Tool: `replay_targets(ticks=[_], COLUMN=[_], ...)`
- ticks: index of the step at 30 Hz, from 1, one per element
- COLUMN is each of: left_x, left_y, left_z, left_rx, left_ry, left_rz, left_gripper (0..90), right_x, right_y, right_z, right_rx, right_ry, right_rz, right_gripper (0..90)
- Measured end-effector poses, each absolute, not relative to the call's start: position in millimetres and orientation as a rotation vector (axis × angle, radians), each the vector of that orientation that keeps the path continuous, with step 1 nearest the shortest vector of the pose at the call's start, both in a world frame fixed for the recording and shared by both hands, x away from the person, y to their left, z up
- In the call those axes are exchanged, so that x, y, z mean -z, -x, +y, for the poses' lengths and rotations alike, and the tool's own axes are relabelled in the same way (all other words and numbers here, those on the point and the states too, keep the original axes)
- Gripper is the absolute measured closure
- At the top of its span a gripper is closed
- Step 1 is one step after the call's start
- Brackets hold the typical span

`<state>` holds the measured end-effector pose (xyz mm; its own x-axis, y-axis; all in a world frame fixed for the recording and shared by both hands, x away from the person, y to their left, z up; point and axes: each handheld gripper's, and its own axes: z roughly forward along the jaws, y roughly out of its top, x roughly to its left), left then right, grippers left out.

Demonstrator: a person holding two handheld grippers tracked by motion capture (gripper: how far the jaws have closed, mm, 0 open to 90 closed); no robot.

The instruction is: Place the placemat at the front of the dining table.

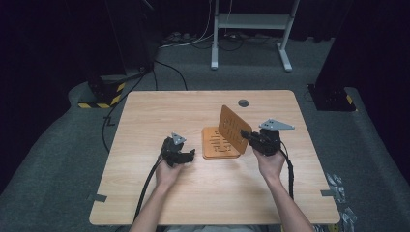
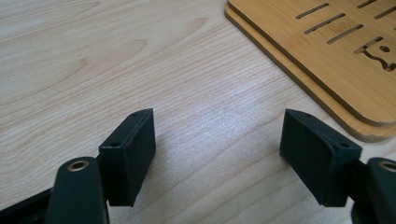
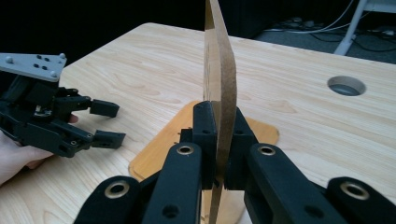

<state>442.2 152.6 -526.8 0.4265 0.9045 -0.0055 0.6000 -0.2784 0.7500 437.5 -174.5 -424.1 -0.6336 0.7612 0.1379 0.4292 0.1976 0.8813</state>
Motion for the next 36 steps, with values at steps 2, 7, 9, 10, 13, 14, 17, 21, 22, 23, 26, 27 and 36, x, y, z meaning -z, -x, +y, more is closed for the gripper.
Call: replay_targets(ticks=[2, 7, 9, 10, 13, 14, 17, 21, 22, 23, 26, 27, 36], left_x=[527, 527, 527, 527, 527, 527, 527, 527, 527, 527, 527, 527, 527], left_y=[-442, -442, -442, -442, -442, -442, -442, -442, -442, -442, -442, -442, -442], left_z=[153, 152, 153, 152, 152, 152, 152, 152, 152, 152, 152, 152, 152], left_rx=[-0.566, -0.565, -0.565, -0.565, -0.565, -0.565, -0.565, -0.565, -0.565, -0.565, -0.565, -0.565, -0.565], left_ry=[-1.994, -1.994, -1.994, -1.993, -1.993, -1.993, -1.992, -1.993, -1.994, -1.994, -1.994, -1.993, -1.993], left_rz=[1.267, 1.267, 1.267, 1.267, 1.268, 1.268, 1.269, 1.269, 1.268, 1.268, 1.268, 1.268, 1.267], left_gripper=[26.8, 26.7, 26.7, 26.7, 26.7, 26.7, 26.8, 26.7, 26.8, 26.7, 26.8, 26.7, 26.7], right_x=[424, 424, 425, 425, 424, 424, 420, 417, 416, 416, 416, 416, 414], right_y=[-438, -438, -438, -438, -437, -437, -436, -435, -434, -434, -434, -433, -431], right_z=[-176, -182, -185, -186, -188, -188, -193, -200, -201, -202, -204, -206, -215], right_rx=[-1.408, -1.381, -1.388, -1.388, -1.39, -1.39, -1.388, -1.372, -1.366, -1.359, -1.35, -1.341, -1.333], right_ry=[-1.121, -1.118, -1.127, -1.132, -1.133, -1.133, -1.13, -1.129, -1.128, -1.129, -1.132, -1.134, -1.144], right_rz=[2.147, 2.148, 2.142, 2.139, 2.133, 2.133, 2.124, 2.117, 2.114, 2.117, 2.117, 2.119, 2.1], right_gripper=[86.6, 86.6, 86.6, 86.6, 86.6, 86.6, 86.6, 86.6, 86.6, 86.6, 86.5, 86.6, 86.6])
